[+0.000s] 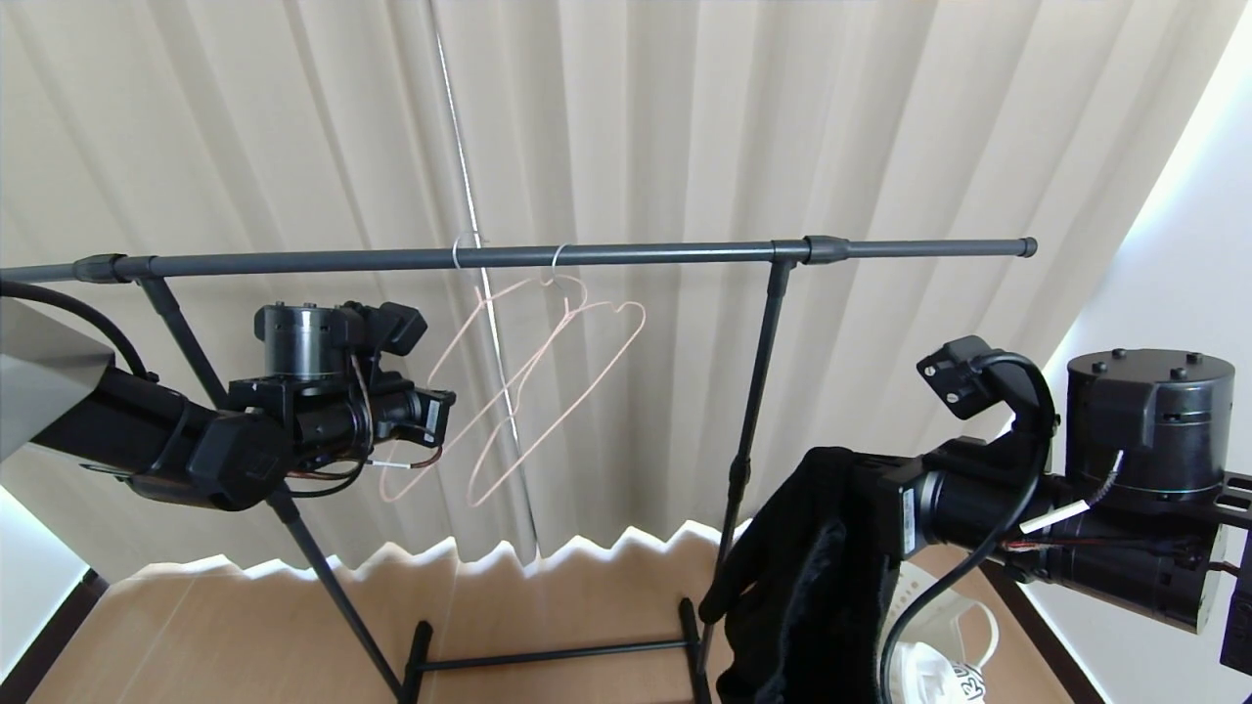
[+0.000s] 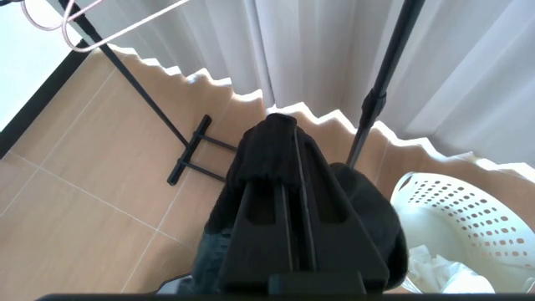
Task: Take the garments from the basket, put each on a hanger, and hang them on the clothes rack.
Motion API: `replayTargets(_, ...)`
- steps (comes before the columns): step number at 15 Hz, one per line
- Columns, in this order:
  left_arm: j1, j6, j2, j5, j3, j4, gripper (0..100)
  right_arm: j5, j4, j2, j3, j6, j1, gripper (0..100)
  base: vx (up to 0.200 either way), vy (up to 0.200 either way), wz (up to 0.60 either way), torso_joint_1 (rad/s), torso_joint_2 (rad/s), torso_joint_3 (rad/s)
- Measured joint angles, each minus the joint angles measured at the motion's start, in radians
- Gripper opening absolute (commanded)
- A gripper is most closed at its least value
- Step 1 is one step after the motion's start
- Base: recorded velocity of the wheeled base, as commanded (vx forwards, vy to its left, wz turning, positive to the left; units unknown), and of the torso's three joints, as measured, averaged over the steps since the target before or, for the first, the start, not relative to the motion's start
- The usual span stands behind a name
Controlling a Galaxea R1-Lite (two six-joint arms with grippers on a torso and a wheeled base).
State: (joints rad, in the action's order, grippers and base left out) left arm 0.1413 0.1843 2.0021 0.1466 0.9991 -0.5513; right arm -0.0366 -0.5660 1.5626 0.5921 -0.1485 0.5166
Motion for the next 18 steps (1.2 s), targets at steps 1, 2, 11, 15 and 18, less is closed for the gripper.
replayTargets(1,0.000,-0.006,-0.006,0.000,-0.003,0.000,0,0.000,0.000,0.000,0.000,0.000,0.000,0,0.000,0.000,0.00,0.000,0.00,0.000)
replayTargets(2,0.000,-0.018,-0.016,0.001,-0.011,-0.001,0,0.000,0.000,-0.001,0.000,0.000,-0.001,0,0.000,0.000,0.00,0.000,0.00,0.000)
replayTargets(11,0.012,-0.040,-0.121,0.000,-0.146,-0.082,0,0.000,0.001,-0.003,0.000,0.000,0.000,0,0.000,0.000,0.00,0.000,0.00,0.000)
replayTargets(15,0.003,-0.034,-0.214,-0.009,-0.243,-0.082,0,0.000,0.001,-0.008,0.000,0.001,0.000,0,0.000,0.000,0.00,0.000,0.00,0.000)
replayTargets(18,-0.026,-0.032,-0.314,-0.009,-0.340,-0.082,0,0.002,0.001,-0.011,0.000,0.001,0.000,0,0.000,0.000,0.00,0.000,0.00,0.000)
